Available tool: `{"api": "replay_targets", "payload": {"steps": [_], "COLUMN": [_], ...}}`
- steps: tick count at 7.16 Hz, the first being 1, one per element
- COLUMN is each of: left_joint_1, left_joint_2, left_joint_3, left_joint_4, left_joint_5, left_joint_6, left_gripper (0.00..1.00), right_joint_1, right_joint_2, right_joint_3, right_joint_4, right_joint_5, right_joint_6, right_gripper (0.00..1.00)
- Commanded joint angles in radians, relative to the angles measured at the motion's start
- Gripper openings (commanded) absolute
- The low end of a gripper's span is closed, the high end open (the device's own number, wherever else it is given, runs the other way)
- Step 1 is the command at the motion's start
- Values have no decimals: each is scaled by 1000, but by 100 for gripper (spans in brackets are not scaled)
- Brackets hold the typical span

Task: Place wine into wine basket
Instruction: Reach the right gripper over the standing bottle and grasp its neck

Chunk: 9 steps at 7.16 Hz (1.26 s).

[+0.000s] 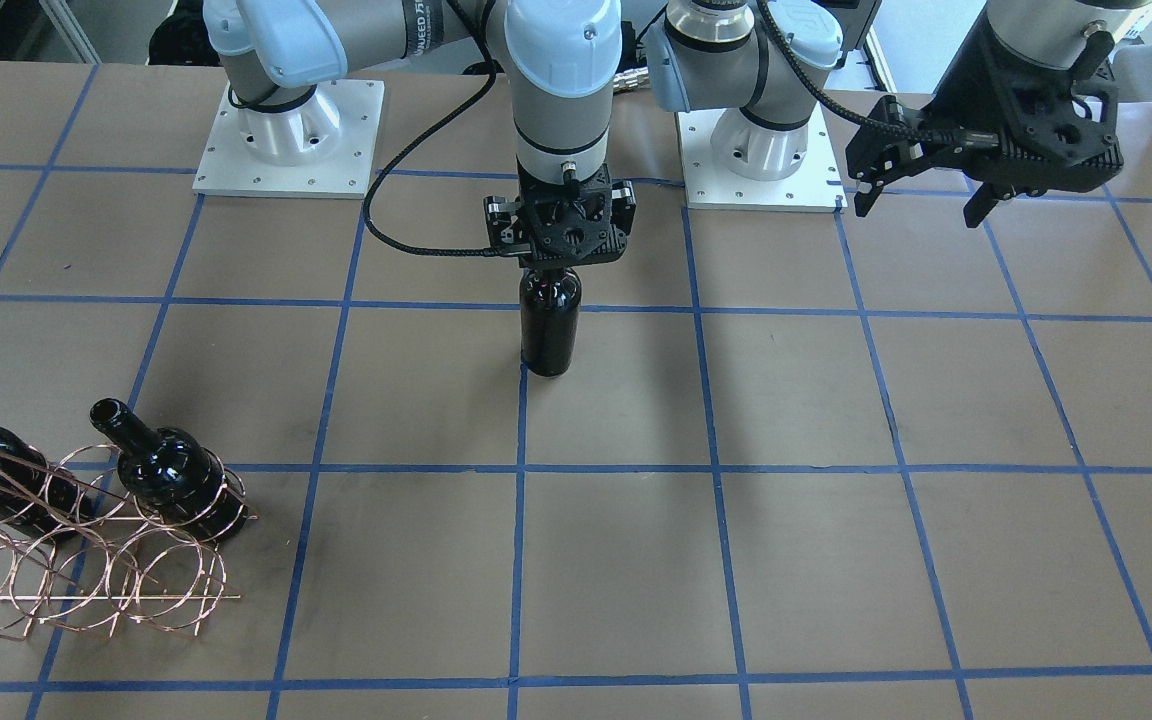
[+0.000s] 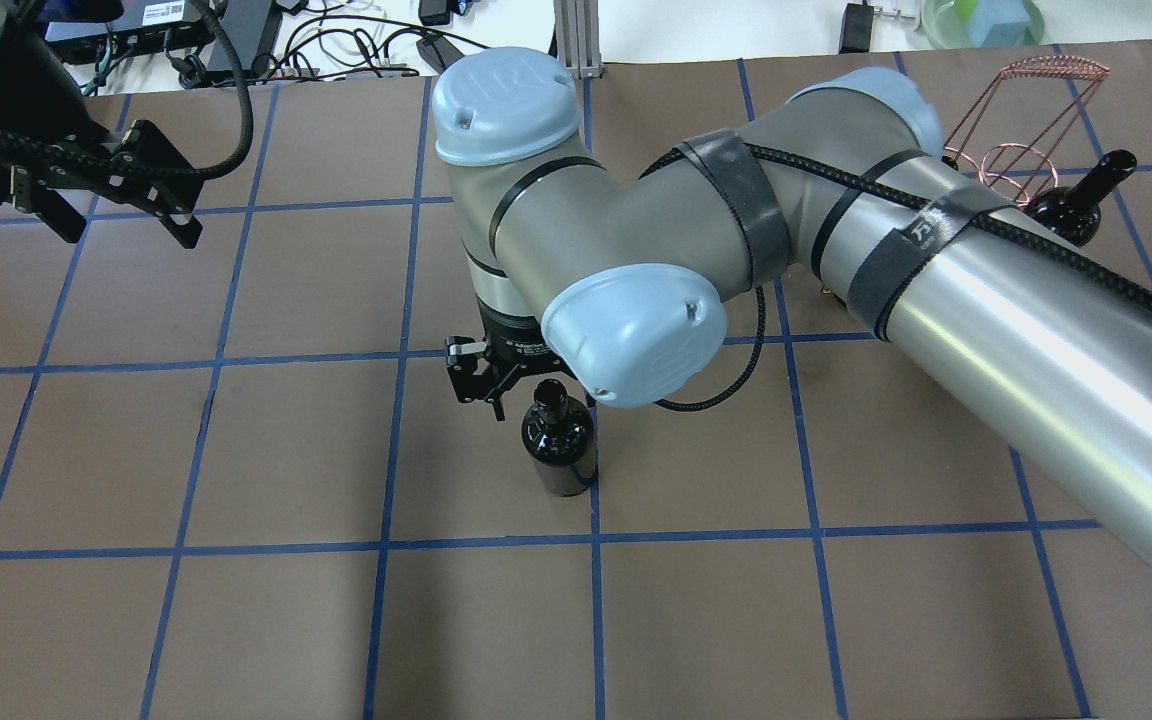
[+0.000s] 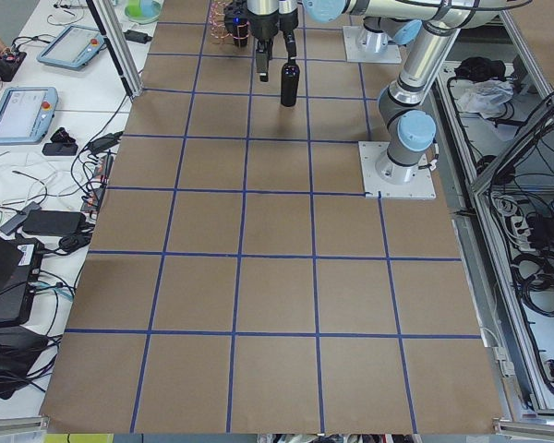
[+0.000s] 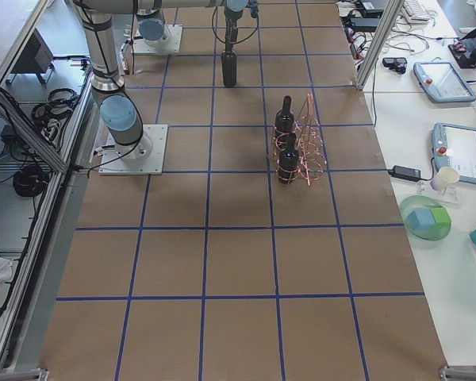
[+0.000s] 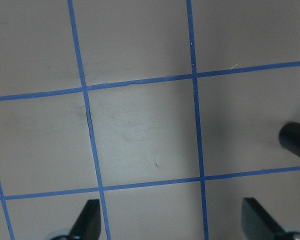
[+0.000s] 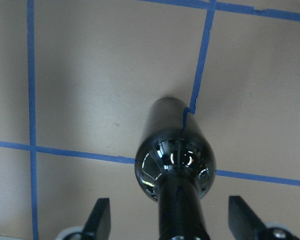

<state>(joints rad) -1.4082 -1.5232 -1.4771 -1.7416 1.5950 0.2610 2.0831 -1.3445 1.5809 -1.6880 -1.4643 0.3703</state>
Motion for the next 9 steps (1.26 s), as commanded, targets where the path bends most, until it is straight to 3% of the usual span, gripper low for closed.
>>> {"api": "replay_targets", "payload": {"steps": [1, 2, 3, 4, 6, 7, 9], "left_joint_1": [2, 0, 0, 0, 2, 0, 0], "left_joint_2": [0, 0, 0, 2, 0, 0, 2], "left_joint_3": [0, 0, 0, 0, 0, 0, 0], "left_joint_4": [0, -1, -1, -1, 0, 0, -3], "left_joint_5": [0, 0, 0, 0, -1, -1, 0], "left_joint_6": [0, 0, 0, 0, 0, -2, -2], "left_gripper": [100, 100, 100, 100, 100, 100, 100], "right_joint_1": [0, 0, 0, 2, 2, 2, 2], "right_joint_2": [7, 7, 7, 7, 7, 7, 7], "right_joint_3": [1, 2, 4, 8, 8, 7, 7], "right_joint_4": [2, 4, 8, 14, 16, 16, 19], "right_joint_5": [4, 4, 2, 1, 1, 2, -1], "right_joint_6": [1, 1, 2, 9, 13, 13, 3], "right_gripper": [78, 77, 69, 53, 54, 49, 10]}}
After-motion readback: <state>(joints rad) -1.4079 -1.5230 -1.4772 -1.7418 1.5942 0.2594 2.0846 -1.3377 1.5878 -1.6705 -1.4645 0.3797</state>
